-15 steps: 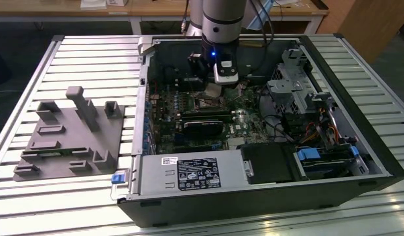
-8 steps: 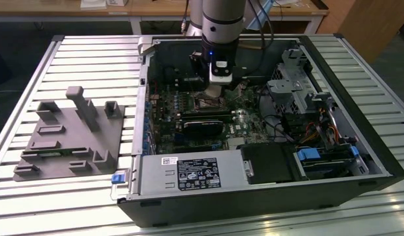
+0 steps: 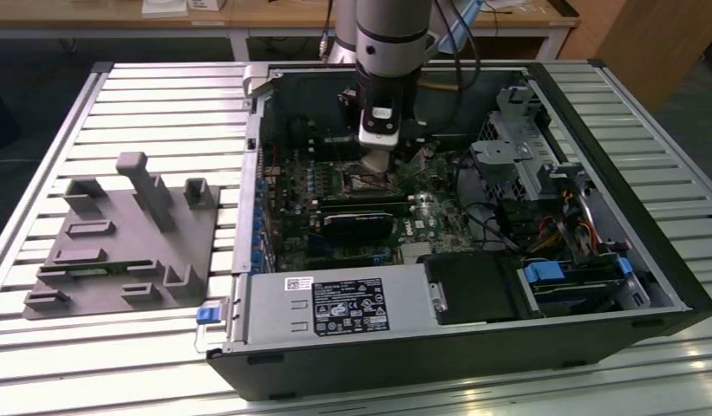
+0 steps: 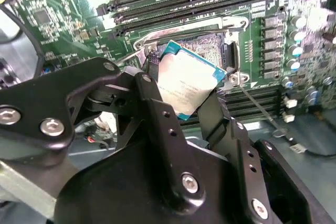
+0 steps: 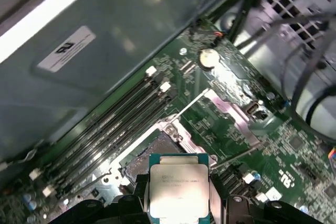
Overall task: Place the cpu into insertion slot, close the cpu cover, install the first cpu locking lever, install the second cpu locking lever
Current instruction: 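Place the cpu into insertion slot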
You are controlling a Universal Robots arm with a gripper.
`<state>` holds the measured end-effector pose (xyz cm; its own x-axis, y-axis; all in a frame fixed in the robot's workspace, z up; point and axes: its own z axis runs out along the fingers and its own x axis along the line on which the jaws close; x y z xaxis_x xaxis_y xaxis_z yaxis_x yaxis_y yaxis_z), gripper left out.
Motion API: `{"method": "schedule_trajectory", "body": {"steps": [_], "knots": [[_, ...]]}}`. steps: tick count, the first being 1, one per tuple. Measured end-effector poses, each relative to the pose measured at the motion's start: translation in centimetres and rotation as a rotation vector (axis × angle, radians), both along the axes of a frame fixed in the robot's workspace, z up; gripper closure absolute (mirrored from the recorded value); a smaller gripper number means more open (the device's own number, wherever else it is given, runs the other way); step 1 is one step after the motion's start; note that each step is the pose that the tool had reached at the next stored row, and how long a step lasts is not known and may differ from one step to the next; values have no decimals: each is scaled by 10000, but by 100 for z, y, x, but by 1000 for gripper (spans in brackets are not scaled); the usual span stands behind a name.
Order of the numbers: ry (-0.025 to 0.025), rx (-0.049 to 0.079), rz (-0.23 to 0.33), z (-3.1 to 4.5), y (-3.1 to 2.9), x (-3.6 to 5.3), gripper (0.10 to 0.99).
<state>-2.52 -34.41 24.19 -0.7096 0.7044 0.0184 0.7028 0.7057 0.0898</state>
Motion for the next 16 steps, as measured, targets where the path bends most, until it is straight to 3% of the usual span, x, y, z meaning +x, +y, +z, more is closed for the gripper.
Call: {"method": "schedule_trajectory", "body": {"steps": [16], "knots": [[-1,-20,-2734,-11,0,0,545]]}}
